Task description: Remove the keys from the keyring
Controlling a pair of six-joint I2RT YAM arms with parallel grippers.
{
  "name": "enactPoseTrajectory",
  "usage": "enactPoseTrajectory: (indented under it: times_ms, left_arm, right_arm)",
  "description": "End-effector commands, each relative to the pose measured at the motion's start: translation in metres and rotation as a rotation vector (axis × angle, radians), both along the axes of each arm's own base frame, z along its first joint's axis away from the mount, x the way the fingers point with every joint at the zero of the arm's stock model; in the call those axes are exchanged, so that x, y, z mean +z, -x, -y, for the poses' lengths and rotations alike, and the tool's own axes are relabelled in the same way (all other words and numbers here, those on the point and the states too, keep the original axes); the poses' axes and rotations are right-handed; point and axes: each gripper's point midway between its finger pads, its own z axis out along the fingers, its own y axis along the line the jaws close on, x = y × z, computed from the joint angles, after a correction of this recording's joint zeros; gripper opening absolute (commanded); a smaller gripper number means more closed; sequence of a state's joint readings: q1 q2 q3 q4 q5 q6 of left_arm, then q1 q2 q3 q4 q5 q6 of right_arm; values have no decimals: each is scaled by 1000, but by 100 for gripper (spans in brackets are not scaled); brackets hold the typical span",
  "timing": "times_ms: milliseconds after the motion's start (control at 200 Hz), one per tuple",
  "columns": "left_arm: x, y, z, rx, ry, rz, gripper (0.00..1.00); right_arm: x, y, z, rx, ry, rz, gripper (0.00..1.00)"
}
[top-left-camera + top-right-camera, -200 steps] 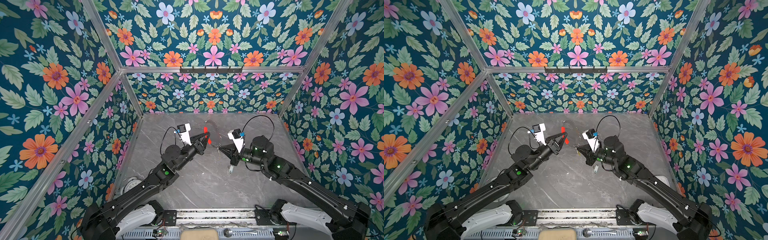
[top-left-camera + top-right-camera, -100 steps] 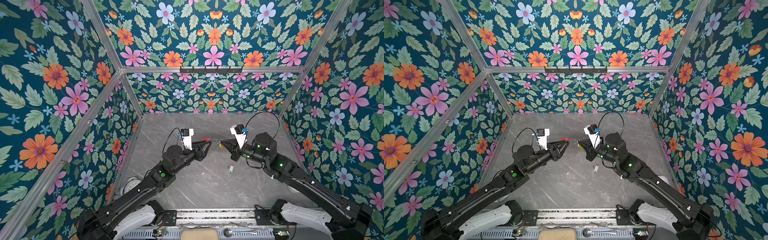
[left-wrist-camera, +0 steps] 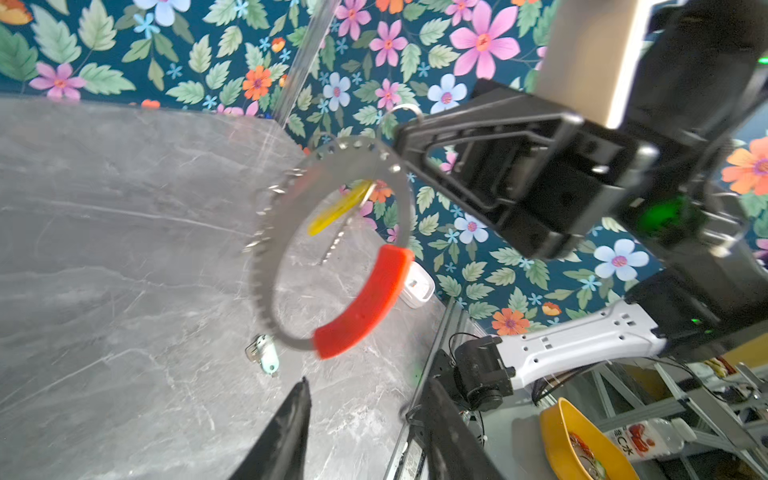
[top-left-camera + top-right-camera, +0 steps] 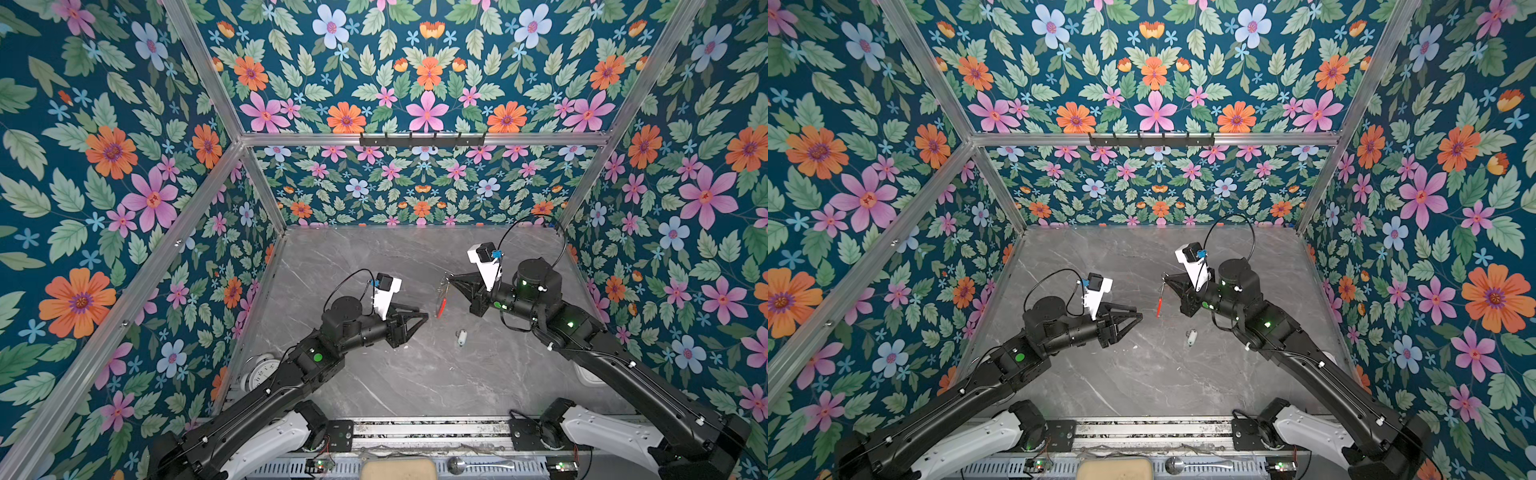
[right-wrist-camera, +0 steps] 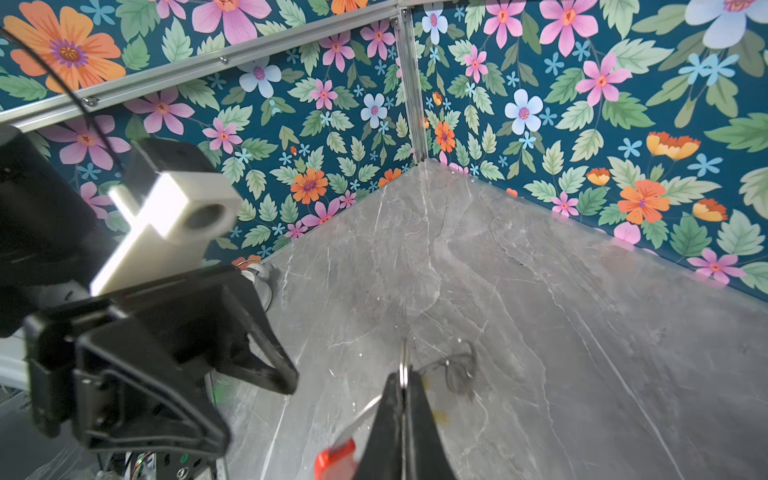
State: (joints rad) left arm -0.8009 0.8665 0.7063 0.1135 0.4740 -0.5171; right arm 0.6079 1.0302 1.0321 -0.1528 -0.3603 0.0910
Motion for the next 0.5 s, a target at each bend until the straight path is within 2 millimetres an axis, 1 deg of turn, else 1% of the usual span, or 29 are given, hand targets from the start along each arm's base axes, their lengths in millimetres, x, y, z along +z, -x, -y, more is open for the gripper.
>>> enactPoseTrajectory:
  times_ms: [0,95,155,250,370,430,495]
  left_arm:
    - [27,7,4,-63,25,159,44]
    - [44,4,5,-71,57,215,41]
    - [54,3,4,-90,96,243,41]
    - [65,3,3,-127,164,266,39]
    - [71,8,10,-205,216,282,34]
    - [73,11,13,-238,232,289,34]
    - [77,16,15,-271,250,298,36]
  right_arm:
    - [9,28,-9,181,-75,-51,0]
    - [9,41,-9,241,-67,-64,0]
    - [8,49,-10,272,-73,-73,0]
    - [7,61,-10,319,-89,-86,0]
    - [11,73,-11,375,-116,-103,0]
    - [16,79,-13,409,-137,-105,0]
    - [19,81,-14,427,-156,-113,0]
